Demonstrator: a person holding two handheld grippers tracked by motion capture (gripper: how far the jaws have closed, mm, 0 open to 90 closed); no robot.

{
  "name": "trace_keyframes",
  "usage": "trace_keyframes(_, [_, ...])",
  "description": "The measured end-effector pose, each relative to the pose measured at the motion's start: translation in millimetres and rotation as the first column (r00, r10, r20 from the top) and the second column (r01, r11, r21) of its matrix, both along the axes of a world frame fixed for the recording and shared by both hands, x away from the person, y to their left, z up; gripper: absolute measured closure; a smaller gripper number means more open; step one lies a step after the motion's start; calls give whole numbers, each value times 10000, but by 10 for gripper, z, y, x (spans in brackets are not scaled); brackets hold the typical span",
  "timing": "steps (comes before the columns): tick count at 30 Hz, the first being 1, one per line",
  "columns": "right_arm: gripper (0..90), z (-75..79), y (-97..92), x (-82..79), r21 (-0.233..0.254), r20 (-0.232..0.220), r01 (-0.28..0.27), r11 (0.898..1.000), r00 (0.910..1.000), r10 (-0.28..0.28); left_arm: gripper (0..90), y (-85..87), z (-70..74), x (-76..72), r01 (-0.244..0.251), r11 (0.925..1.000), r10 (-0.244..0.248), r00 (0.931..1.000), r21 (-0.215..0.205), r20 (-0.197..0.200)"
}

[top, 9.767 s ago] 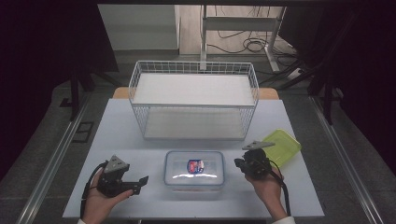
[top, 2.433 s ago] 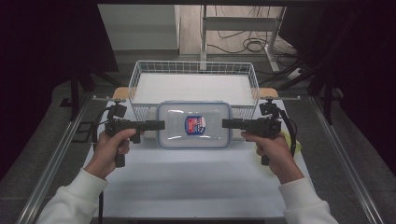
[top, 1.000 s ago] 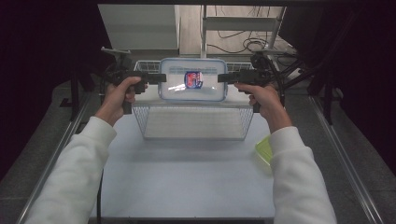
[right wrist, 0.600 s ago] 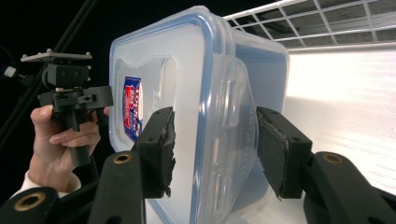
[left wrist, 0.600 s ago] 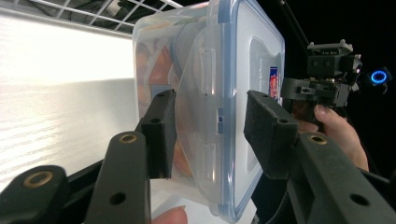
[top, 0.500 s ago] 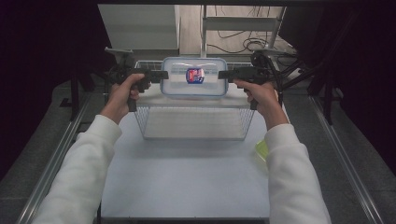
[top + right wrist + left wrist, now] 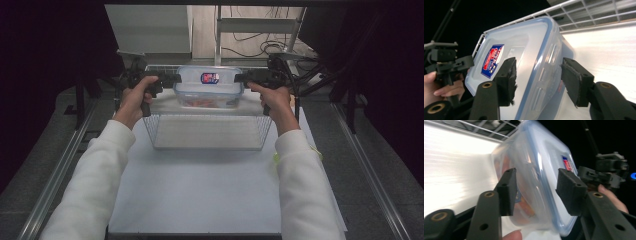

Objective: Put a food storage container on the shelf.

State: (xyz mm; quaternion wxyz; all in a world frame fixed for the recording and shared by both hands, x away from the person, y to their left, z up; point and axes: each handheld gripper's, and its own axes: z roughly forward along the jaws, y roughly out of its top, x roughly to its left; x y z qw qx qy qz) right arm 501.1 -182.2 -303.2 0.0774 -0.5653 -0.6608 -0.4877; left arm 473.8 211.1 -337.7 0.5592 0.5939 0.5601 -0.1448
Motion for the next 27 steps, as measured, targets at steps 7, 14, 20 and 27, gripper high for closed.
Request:
trace_keyframes(7, [455,4,-13,-46,44,287,198,9998,9994,-199,434,-34,32,-39,-138,9995,124,9988,278,472])
trace_keyframes(14, [426,128,-135,-209,42,1102,-7,10000,9939,3,347,-3,140,-212,-145,9958,15,9897,903,1431])
trace_keyframes(20, [407,175,-215,-530,-782,2354,-840,9934,9667,1003,331,-28,195,-567,-22,9769,-547,9641,2138,2599])
trace_keyframes(27, [381,117,-312,-964,-1361,3278,-1512,9791,9257,1885,295,-69,98,-1057,542,9679,-1370,9324,2456,3344])
